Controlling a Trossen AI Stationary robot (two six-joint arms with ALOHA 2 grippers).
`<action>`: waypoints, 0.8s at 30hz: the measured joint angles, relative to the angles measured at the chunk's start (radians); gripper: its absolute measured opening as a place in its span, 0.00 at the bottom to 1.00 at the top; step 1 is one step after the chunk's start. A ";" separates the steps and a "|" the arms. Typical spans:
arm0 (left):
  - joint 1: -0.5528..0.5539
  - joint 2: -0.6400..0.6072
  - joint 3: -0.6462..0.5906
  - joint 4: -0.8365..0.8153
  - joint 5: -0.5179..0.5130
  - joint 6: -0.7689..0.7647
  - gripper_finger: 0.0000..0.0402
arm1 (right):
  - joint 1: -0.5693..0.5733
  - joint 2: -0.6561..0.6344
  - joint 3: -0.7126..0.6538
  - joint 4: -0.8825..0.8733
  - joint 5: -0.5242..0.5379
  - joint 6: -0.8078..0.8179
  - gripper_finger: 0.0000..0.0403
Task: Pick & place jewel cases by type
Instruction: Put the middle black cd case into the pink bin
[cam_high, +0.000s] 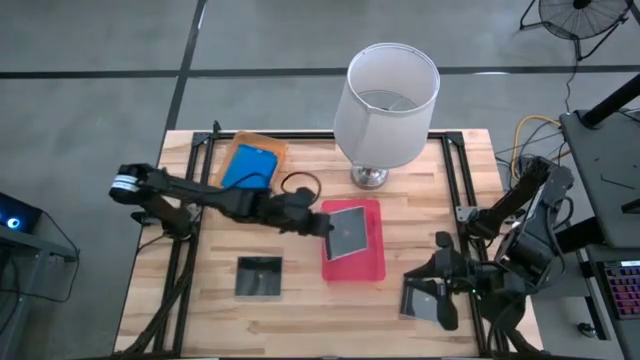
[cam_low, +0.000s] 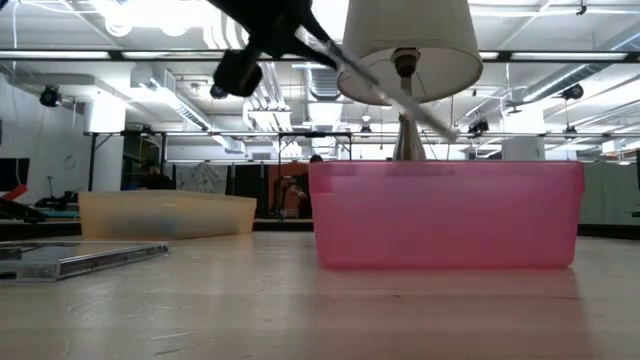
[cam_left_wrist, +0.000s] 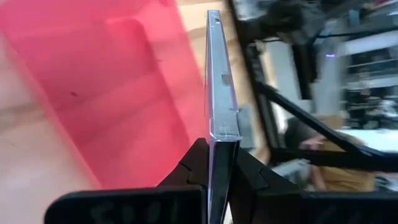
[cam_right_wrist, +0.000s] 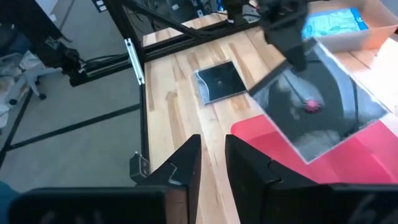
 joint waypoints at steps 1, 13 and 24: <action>0.015 0.018 0.024 -0.032 0.015 0.009 0.01 | 0.000 0.001 0.000 0.001 0.000 0.001 0.16; 0.094 0.148 0.146 -0.141 0.168 0.014 0.01 | 0.000 0.007 0.000 0.005 0.046 -0.021 0.15; 0.102 0.233 0.146 -0.132 0.168 0.003 0.01 | 0.000 0.006 0.000 0.006 0.052 -0.021 0.15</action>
